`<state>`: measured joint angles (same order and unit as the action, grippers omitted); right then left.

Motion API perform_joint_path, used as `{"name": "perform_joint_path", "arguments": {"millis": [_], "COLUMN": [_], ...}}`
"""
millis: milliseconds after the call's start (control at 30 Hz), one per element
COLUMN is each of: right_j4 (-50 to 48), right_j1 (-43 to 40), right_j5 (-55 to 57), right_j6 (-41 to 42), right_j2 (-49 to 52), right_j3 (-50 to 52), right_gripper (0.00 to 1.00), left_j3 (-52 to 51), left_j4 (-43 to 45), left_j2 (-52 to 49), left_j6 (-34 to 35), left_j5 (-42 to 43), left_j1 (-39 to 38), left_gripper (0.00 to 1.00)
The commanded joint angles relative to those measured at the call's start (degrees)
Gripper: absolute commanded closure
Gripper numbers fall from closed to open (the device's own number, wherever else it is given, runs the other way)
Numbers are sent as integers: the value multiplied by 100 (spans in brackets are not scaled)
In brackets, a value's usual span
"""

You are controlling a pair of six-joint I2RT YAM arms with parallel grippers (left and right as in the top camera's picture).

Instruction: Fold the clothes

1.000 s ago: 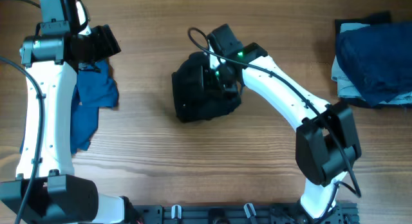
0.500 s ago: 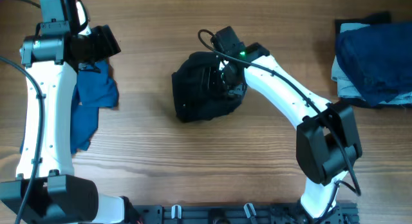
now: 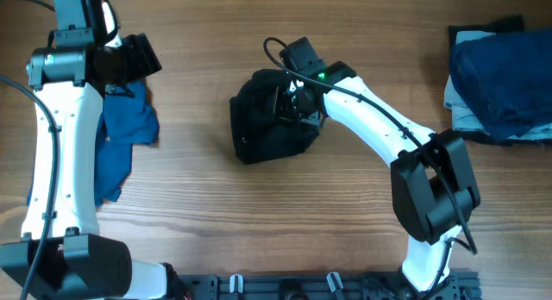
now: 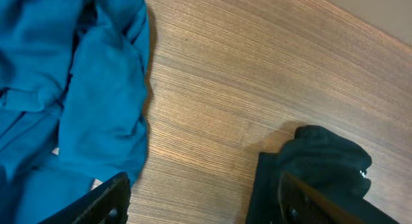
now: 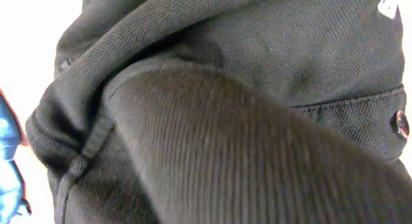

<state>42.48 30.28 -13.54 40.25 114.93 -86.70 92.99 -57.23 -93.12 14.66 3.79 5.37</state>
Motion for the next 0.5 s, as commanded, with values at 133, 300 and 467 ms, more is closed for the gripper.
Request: {"name": "perform_joint_path", "arguments": {"millis": [133, 300, 467], "right_j4": [-175, -660, -1008], "right_j1": [142, 457, 968], "right_j5": [-586, -787, -638], "right_j6": [-424, -400, -361], "right_j2": [55, 76, 184], "right_j3": [-809, -846, -846], "right_gripper": [96, 96, 96], "left_j3": [33, 33, 33], "left_j4": [0, 26, 33], "left_j2": [-55, -55, -55], "left_j6": [-96, -96, -96], "left_j5": [-96, -94, -92], "left_j1": [24, 24, 24], "left_gripper": [27, 27, 27]}}
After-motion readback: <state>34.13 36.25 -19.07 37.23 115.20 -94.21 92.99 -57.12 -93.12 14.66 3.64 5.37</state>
